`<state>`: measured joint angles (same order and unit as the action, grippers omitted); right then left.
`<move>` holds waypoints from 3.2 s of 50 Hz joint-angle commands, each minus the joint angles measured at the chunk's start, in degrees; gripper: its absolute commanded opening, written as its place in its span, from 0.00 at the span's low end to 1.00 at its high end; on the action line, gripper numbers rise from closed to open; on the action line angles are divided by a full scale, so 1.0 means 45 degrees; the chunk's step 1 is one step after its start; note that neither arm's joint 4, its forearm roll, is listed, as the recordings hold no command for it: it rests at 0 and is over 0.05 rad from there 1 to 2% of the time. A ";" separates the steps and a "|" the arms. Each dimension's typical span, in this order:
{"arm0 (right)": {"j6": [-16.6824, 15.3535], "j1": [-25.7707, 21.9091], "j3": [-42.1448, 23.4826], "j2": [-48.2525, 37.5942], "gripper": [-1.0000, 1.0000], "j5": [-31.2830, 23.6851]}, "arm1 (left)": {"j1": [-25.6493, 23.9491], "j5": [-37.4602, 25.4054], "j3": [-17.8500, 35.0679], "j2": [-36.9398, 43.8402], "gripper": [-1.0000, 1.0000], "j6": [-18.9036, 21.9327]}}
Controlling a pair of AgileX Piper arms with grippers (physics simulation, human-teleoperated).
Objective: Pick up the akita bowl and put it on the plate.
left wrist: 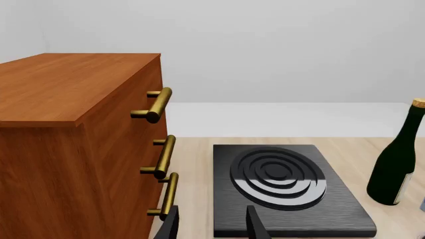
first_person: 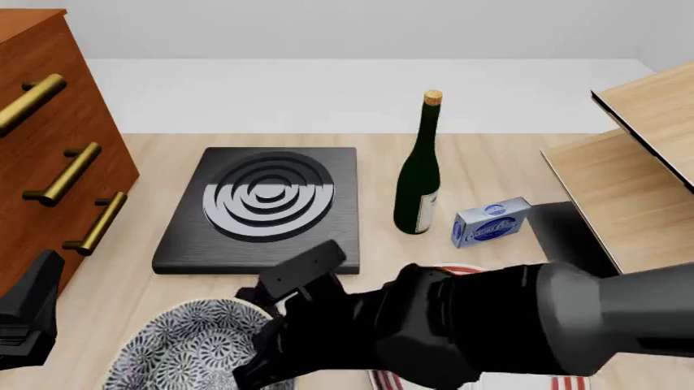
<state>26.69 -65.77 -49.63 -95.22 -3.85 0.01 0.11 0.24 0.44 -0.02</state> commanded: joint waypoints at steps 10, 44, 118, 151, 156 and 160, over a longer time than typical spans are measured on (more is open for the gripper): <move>-0.0202 0.1517 0.1145 0.2357 0.00 -0.0744 | 0.0000 0.0000 0.0000 -0.0002 1.00 0.0002; -0.0667 0.4646 0.3067 0.5619 0.00 -0.2652 | -0.0002 0.0000 0.0000 0.0001 1.00 -0.0002; -0.2153 0.9275 0.6253 0.8290 0.00 -0.4117 | -0.0002 0.0000 0.0000 0.0000 1.00 0.0001; -0.2321 0.9555 0.7165 0.7312 0.00 -0.2853 | 0.0000 0.0000 0.0000 0.0003 1.00 0.0000; -0.2262 0.9368 0.7363 0.7151 0.00 -0.2605 | -0.0002 0.0000 0.0000 0.0000 1.00 0.0001; -0.2426 0.9562 0.7001 0.7201 0.00 -0.2800 | 0.0000 0.0000 0.0000 -0.0001 1.00 0.0003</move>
<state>18.04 -22.08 -18.64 -61.72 -16.63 0.00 0.11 0.24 0.44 -0.02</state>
